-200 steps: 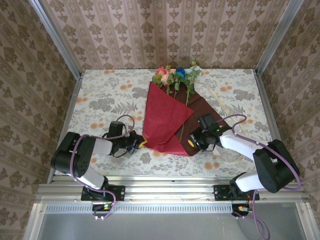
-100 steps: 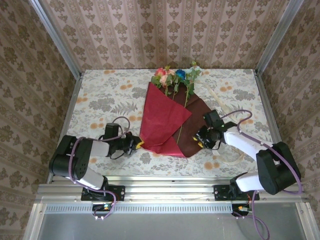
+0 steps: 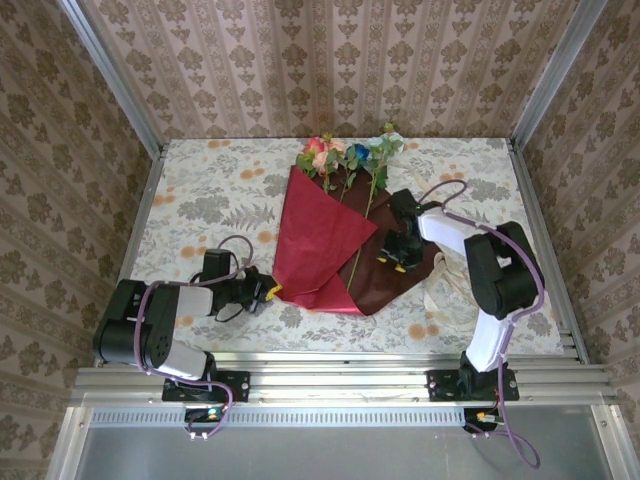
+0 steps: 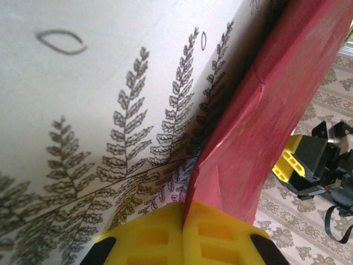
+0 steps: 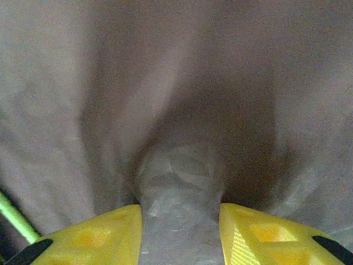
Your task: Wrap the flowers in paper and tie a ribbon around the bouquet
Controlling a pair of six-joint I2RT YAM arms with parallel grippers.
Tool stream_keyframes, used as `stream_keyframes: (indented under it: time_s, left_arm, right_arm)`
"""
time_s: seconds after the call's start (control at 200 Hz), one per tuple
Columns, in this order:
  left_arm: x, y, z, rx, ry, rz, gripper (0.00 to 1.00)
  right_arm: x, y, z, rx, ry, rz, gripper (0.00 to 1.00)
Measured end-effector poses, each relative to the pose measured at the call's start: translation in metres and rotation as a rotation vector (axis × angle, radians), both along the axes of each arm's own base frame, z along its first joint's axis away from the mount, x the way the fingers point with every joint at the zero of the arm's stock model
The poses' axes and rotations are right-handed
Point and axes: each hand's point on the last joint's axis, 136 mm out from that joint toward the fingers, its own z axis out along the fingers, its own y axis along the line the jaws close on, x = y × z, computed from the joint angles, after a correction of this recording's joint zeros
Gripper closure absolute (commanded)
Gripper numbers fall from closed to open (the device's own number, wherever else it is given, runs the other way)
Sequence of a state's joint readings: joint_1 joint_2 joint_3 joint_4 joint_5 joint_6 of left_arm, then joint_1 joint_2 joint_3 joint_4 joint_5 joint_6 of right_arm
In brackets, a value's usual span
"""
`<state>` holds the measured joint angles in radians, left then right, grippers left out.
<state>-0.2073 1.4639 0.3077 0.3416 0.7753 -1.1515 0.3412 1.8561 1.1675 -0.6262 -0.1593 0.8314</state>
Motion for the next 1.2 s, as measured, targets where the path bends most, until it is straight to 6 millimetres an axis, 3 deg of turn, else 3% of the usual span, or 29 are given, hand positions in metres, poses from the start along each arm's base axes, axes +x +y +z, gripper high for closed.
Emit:
stream_keyframes:
  time_s: [0.255, 0.405, 0.5, 0.615, 0.81, 0.985, 1.2]
  left_arm:
    - [0.000, -0.006, 0.000, -0.007, -0.005, -0.011, 1.00]
    - [0.002, -0.012, 0.000, -0.001, -0.013, -0.019, 1.00]
    - [0.002, -0.013, 0.000, 0.004, -0.015, -0.018, 1.00]
    - [0.002, -0.013, 0.000, 0.007, -0.017, -0.018, 1.00]
    - [0.003, -0.013, 0.000, 0.010, -0.014, -0.018, 1.00]
    - [0.003, -0.015, 0.000, 0.012, -0.015, -0.022, 1.00]
    - [0.003, -0.015, 0.000, 0.012, -0.015, -0.022, 1.00]
  right_arm:
    - [0.031, 0.033, 0.003, 0.025, -0.039, 0.083, 0.59]
    - [0.032, 0.028, 0.009, -0.008, -0.050, 0.099, 0.54]
    - [0.027, 0.011, 0.020, -0.040, -0.062, 0.089, 0.52]
    - [0.023, -0.028, 0.034, -0.069, -0.076, 0.035, 0.50]
    - [0.021, -0.095, 0.032, -0.141, -0.041, -0.054, 0.44]
    - [0.021, -0.127, 0.021, -0.215, 0.001, -0.042, 0.42]
    - [0.045, -0.152, 0.014, -0.276, -0.004, 0.010, 0.41]
